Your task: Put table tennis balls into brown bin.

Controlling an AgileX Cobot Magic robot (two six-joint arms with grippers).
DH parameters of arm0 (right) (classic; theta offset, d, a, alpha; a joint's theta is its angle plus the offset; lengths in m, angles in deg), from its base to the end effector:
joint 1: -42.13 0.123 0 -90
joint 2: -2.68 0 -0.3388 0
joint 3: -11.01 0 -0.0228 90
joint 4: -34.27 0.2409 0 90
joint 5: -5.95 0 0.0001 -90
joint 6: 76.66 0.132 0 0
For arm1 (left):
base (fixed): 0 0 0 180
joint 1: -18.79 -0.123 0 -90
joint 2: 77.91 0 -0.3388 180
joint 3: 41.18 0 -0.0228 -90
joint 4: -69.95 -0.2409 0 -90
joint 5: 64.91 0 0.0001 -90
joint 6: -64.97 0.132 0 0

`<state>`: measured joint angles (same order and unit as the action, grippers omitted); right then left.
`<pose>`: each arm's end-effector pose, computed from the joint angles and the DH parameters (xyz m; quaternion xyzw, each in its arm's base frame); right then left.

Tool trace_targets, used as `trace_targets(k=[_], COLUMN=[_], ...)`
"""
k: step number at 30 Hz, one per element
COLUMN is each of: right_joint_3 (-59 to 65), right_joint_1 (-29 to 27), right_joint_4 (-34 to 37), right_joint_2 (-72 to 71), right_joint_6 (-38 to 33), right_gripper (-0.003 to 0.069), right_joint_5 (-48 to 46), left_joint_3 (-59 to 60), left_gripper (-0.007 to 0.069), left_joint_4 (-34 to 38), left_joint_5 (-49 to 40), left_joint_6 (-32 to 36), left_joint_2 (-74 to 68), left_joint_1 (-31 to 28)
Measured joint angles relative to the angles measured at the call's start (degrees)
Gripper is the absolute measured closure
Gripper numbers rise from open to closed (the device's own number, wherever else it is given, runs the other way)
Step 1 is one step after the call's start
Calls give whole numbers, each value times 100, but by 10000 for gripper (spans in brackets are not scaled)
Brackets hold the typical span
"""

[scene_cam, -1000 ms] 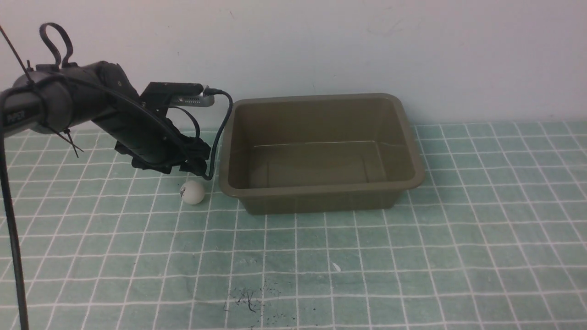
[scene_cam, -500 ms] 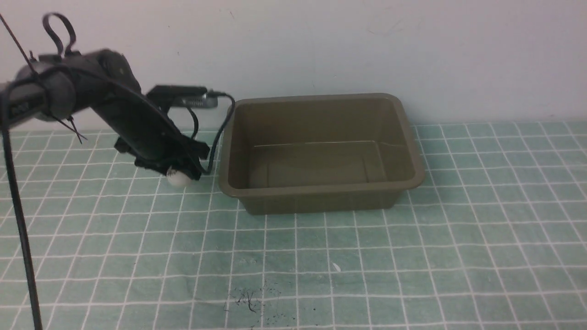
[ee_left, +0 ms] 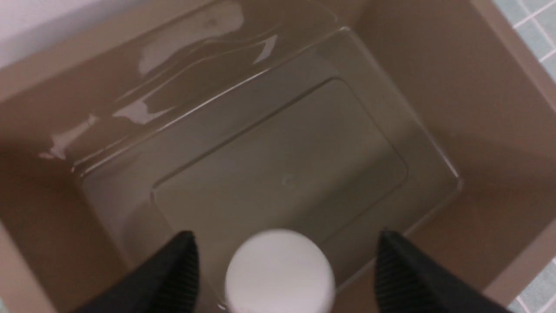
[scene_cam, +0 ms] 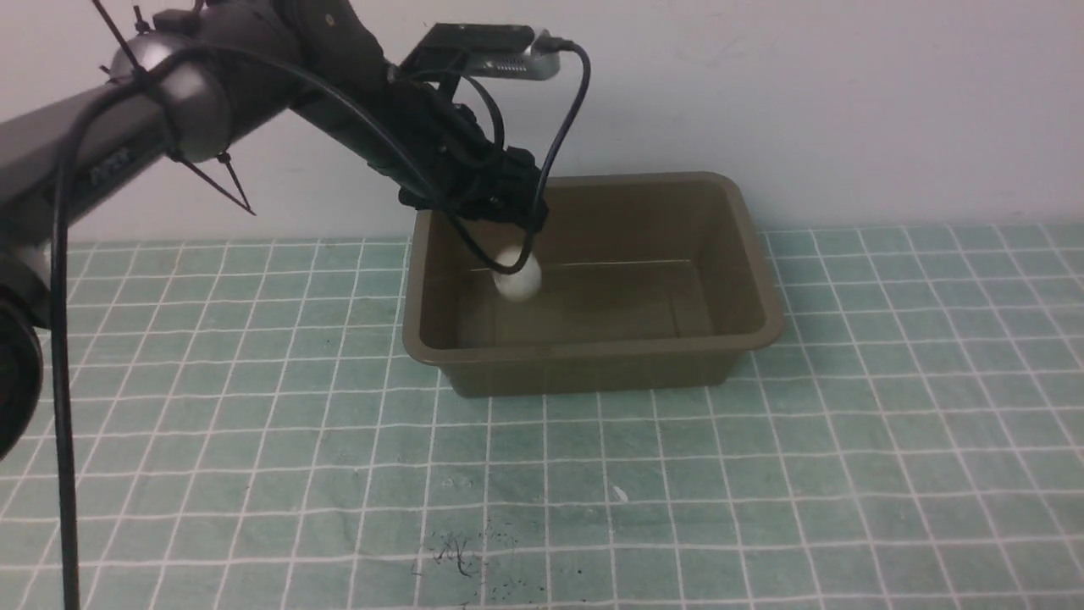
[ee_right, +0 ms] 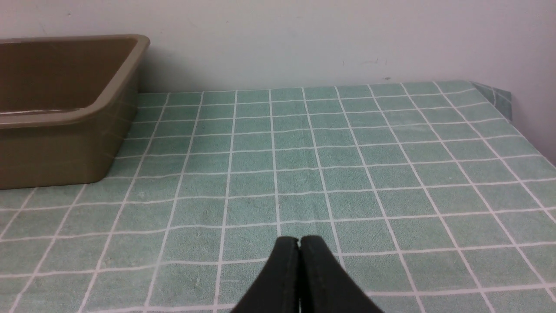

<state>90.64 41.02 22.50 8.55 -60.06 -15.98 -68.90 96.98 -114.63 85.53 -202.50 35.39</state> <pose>0.0270 -0.0106 0.1607 0.0701 0.8006 -0.0070 0.5951 0.4739 -0.1891 0.2964 0.2081 0.9125 -0.2044 0.2867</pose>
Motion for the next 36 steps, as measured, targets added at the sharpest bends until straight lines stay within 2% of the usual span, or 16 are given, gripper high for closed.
trace_targets(k=[1, 3, 6, 7, 8, 11, 21, 28, 32, 35, 36], right_joint_3=[0, 0, 0, 0, 0, 0, 0, 0, 0, 0, 0], right_joint_1=[0, 0, 0, 0, 0, 0, 0, 0, 0, 0, 0], right_joint_4=[0, 0, 0, 0, 0, 0, 0, 0, 0, 0, 0], right_joint_2=[0, 0, 0, 0, 0, 0, 0, 0, 0, 0, 0], right_joint_6=[0, 0, 0, 0, 0, 0, 0, 0, 0, 0, 0], right_gripper=[673, 673, 673, 673, 673, 673, 673, 673, 673, 673, 673], right_joint_5=[0, 0, 0, 0, 0, 0, 0, 0, 0, 0, 0], left_joint_3=[-184, -428, -591, -596, -574, -345, 1749, 2594, 3291, 4381, 4463], left_gripper=[69, 113, 330, 452, 524, 606, 629, 629, 629, 629, 629], left_joint_4=[-271, -803, -1586, -1947, -2131, -2268, -2263, -2304, -2363, -2703, -2703], left_joint_5=[-229, -653, -1151, -1308, -1404, -1442, -1273, -1190, -720, 250, 303], left_joint_6=[-353, -850, -1475, -1655, -1754, -1851, -1857, -1852, -1857, -2026, -2056], left_joint_2=[77, 345, 1045, 1431, 1776, 2643, 5500, 7423, 8829, 10084, 10157], left_joint_1=[-6, -32, -44, -56, -56, -69, -69, -69, -69, -73, -73])
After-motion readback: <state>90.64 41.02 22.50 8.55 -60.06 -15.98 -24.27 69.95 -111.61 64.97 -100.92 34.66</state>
